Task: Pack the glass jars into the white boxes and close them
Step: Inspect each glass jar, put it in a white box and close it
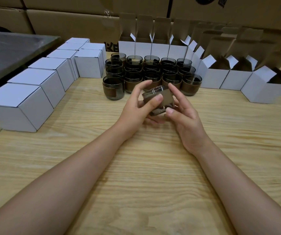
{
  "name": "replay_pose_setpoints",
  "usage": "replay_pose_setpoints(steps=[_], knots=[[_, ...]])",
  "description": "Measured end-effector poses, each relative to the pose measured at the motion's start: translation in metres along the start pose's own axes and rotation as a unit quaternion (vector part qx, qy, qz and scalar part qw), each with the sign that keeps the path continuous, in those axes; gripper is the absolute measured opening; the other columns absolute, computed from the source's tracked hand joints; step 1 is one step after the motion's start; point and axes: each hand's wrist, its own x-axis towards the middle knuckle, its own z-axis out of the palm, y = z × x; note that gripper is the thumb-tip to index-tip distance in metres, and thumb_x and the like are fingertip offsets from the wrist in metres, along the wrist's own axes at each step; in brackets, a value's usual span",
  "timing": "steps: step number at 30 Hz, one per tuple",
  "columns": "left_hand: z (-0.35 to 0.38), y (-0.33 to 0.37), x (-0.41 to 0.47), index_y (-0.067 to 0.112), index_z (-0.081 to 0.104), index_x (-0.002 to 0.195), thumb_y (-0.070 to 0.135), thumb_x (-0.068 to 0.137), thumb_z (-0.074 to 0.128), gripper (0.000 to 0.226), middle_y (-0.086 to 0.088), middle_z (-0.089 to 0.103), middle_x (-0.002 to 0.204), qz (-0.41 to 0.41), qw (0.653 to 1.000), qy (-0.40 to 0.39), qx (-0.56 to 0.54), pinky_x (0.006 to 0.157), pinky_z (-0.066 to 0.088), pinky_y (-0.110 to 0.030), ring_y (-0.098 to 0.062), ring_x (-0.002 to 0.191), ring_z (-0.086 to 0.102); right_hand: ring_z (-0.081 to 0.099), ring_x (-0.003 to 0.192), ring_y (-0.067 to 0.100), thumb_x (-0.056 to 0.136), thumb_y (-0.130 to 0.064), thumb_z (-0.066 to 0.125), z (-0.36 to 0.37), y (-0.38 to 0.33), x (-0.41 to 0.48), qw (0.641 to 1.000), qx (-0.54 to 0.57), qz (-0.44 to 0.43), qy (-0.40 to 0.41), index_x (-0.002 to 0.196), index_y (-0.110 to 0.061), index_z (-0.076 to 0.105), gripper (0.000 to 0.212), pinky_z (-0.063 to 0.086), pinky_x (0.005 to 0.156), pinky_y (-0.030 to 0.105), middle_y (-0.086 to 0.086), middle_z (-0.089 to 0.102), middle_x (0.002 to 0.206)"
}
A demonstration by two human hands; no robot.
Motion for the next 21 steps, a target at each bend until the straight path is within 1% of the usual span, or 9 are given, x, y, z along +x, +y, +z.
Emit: replay_pose_setpoints(steps=[2, 4, 6, 8, 10, 13, 15, 17, 21], knots=[[0.000, 0.002, 0.000, 0.028, 0.048, 0.114, 0.046, 0.079, 0.057, 0.040, -0.004, 0.073, 0.078, 0.006, 1.000, 0.000, 0.012, 0.044, 0.055, -0.030, -0.027, 0.054, 0.069, 0.057, 0.118, 0.029, 0.079, -0.017, 0.064, 0.003, 0.001, -0.001, 0.999, -0.053, -0.003, 0.010, 0.137, -0.035, 0.043, 0.065, 0.050, 0.096, 0.036, 0.016, 0.050, 0.135], [0.001, 0.001, 0.002, 0.016, 0.049, 0.111, 0.053, 0.080, 0.050, 0.049, -0.006, 0.072, 0.072, -0.006, 1.000, 0.002, 0.022, 0.039, 0.051, -0.027, -0.025, 0.046, 0.065, 0.058, 0.115, 0.029, 0.076, -0.021, 0.070, 0.005, 0.001, -0.002, 0.996, -0.086, -0.001, 0.026, 0.134, -0.040, 0.044, 0.066, 0.051, 0.094, 0.037, 0.011, 0.045, 0.138], [0.001, 0.000, 0.004, 0.007, 0.049, 0.114, 0.059, 0.083, 0.043, 0.061, -0.008, 0.071, 0.070, -0.029, 0.999, 0.012, 0.031, 0.037, 0.047, -0.025, -0.025, 0.041, 0.062, 0.062, 0.110, 0.026, 0.077, -0.018, 0.074, 0.005, 0.001, -0.002, 0.995, -0.090, -0.001, 0.041, 0.130, -0.037, 0.047, 0.062, 0.052, 0.096, 0.045, 0.006, 0.048, 0.138], [0.000, -0.002, 0.006, 0.006, 0.056, 0.109, 0.057, 0.094, 0.033, 0.058, -0.011, 0.070, 0.065, -0.041, 0.998, 0.010, 0.044, 0.035, 0.044, -0.024, -0.023, 0.037, 0.059, 0.064, 0.107, 0.023, 0.081, -0.014, 0.073, 0.005, 0.001, -0.002, 0.995, -0.072, 0.008, 0.064, 0.127, -0.030, 0.050, 0.053, 0.054, 0.092, 0.047, 0.007, 0.057, 0.130], [0.001, -0.003, 0.007, 0.008, 0.061, 0.099, 0.054, 0.100, 0.022, 0.060, -0.014, 0.067, 0.059, -0.045, 0.997, -0.005, 0.064, 0.033, 0.044, -0.022, -0.022, 0.036, 0.058, 0.068, 0.095, 0.017, 0.079, -0.018, 0.070, 0.007, 0.000, -0.001, 0.994, -0.048, 0.021, 0.096, 0.122, -0.024, 0.051, 0.047, 0.058, 0.076, 0.036, 0.008, 0.064, 0.117], [0.006, -0.005, 0.007, 0.012, 0.064, 0.097, 0.050, 0.102, 0.021, 0.058, -0.016, 0.069, 0.066, -0.045, 0.994, 0.010, 0.097, 0.040, 0.047, -0.024, -0.022, 0.046, 0.063, 0.069, 0.078, 0.011, 0.069, -0.030, 0.071, 0.009, 0.000, 0.001, 0.989, -0.035, 0.031, 0.142, 0.112, -0.021, 0.051, 0.048, 0.057, 0.062, 0.027, 0.007, 0.066, 0.101], [0.008, -0.006, 0.007, 0.018, 0.064, 0.095, 0.044, 0.103, 0.027, 0.046, -0.001, 0.072, 0.073, -0.035, 0.993, 0.042, 0.102, 0.048, 0.051, -0.026, -0.016, 0.061, 0.068, 0.069, 0.077, 0.010, 0.072, -0.031, 0.072, 0.008, 0.002, 0.002, 0.986, -0.044, 0.036, 0.158, 0.109, -0.023, 0.052, 0.043, 0.056, 0.062, 0.025, 0.008, 0.066, 0.102], [0.007, -0.008, 0.009, 0.016, 0.061, 0.095, 0.035, 0.104, 0.035, 0.034, 0.010, 0.071, 0.075, -0.037, 0.996, 0.058, 0.059, 0.058, 0.053, -0.024, -0.005, 0.070, 0.067, 0.069, 0.076, 0.010, 0.080, -0.025, 0.072, 0.007, 0.004, 0.003, 0.985, -0.049, 0.038, 0.163, 0.107, -0.024, 0.053, 0.034, 0.054, 0.060, 0.022, 0.010, 0.066, 0.103], [0.007, -0.003, 0.012, 0.007, 0.062, 0.105, 0.024, 0.104, 0.036, 0.032, -0.010, 0.068, 0.097, -0.105, 0.986, 0.010, -0.130, 0.079, 0.055, -0.028, -0.015, 0.087, 0.066, 0.068, 0.073, 0.008, 0.084, -0.020, 0.070, 0.007, 0.006, 0.004, 0.984, -0.057, 0.041, 0.166, 0.107, -0.023, 0.053, 0.028, 0.055, 0.060, 0.023, 0.010, 0.066, 0.103]])
